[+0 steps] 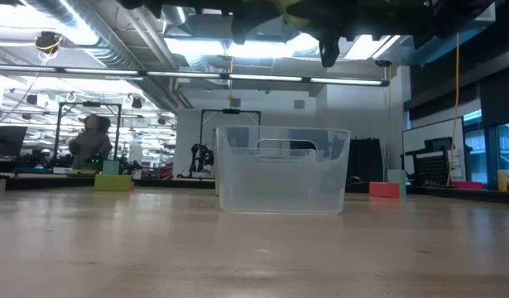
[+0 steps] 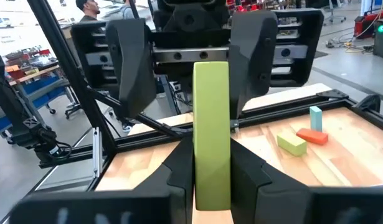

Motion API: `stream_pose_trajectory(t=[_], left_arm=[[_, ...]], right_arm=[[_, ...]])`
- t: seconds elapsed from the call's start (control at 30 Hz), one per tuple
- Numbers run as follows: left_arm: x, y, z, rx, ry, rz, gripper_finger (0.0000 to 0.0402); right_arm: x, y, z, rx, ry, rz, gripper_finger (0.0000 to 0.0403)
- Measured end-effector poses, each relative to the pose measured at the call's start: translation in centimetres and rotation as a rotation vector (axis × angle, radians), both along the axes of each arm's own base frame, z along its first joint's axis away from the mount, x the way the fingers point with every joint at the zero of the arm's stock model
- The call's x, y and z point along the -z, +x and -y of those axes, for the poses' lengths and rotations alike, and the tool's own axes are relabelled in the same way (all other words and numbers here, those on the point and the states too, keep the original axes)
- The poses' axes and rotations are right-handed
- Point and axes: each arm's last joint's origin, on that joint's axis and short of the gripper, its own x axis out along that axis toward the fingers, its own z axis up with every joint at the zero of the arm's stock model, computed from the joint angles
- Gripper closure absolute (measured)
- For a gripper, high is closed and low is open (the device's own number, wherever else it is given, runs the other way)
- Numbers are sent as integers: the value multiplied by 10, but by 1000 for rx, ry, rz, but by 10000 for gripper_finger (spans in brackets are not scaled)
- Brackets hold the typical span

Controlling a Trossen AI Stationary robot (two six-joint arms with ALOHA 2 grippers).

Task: Sort & place blocks by color
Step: Put the top right green block into the bottom transparent bin

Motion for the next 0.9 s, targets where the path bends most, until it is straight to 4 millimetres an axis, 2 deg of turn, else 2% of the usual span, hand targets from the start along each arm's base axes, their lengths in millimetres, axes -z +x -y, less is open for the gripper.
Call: stream_pose_trajectory(t=[0.13,0.23,0.5,0.57,0.73,0.9], left_arm=[[0,0,1,-42,2,0,200],[0,0,0,-57,5,0,226],[0,0,-1,-77,6,-2,356],[0,0,-3,-78,-2,-2,358],[1,-1,-6,-73,6,-12,358],[-4,-10,-13,-80,14,-58,358]], right_arm=[[0,0,0,1,0,-1,343],[0,0,0,0,-2,-4,343],[0,0,0,1,-1,-7,343],[0,0,0,3,14,-8,330],[1,0,0,-4,85,-18,267],[-4,-7,1,-12,108,-34,230]])
